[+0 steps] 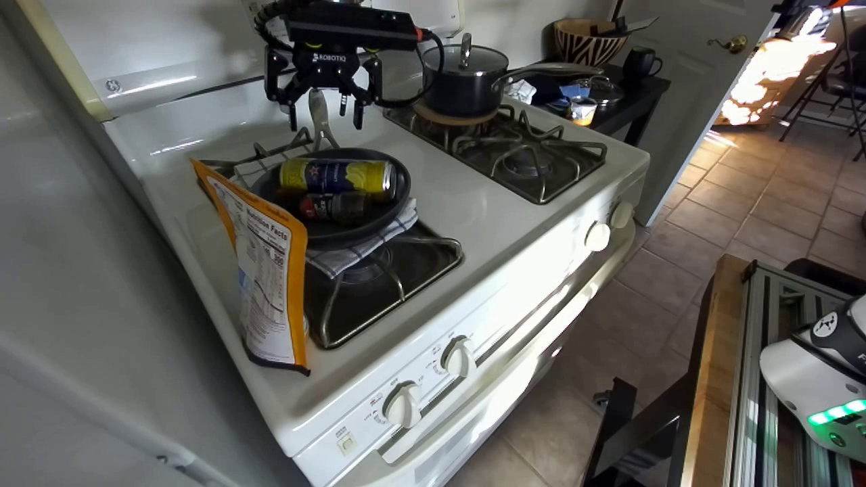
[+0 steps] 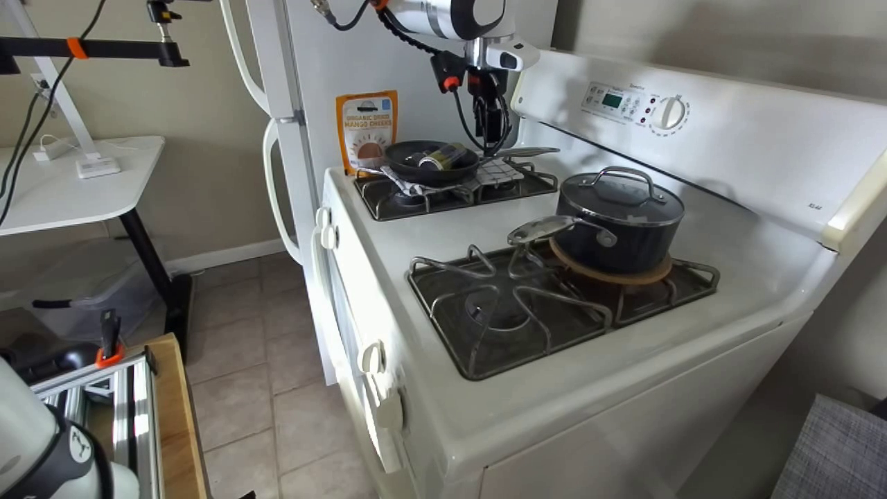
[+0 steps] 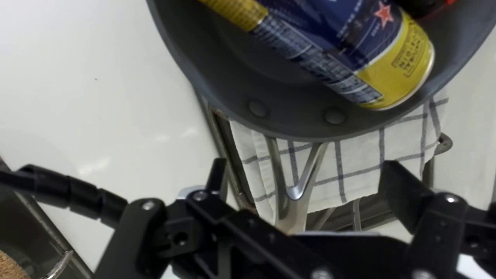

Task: Move the pan to the front right plate on the stove.

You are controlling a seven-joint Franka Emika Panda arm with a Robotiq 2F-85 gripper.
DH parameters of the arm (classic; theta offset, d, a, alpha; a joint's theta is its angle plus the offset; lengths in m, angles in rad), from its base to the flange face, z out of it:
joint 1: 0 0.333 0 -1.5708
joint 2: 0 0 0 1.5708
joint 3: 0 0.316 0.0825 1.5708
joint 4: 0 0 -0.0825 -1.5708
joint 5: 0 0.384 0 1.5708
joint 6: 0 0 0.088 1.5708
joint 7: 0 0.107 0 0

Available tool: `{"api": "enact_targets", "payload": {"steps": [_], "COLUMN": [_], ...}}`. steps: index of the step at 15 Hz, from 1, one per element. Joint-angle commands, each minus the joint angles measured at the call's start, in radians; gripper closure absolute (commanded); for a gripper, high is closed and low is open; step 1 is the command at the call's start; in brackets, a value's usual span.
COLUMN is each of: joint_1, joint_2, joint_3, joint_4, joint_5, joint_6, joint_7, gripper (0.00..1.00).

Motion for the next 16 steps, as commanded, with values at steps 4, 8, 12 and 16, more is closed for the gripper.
{"api": "enact_targets", "payload": {"steps": [4, 8, 12, 16], "joint_1": [0.027, 0.031, 0.038, 0.047], "joint_2": [0.088, 0.129, 0.158, 0.177], "joint_3": [-0.022, -0.028, -0.028, -0.027], "joint_4": [0.097, 0.134, 0.162, 0.188], "joint_5": [-0.057, -0.058, -0.051, -0.051], "joint_6": [-0.016, -0.037, -0.076, -0.107], "joint_7": [0.028, 0.035, 0.048, 0.062], "gripper": [0.0, 0.0, 0.0, 0.14]}}
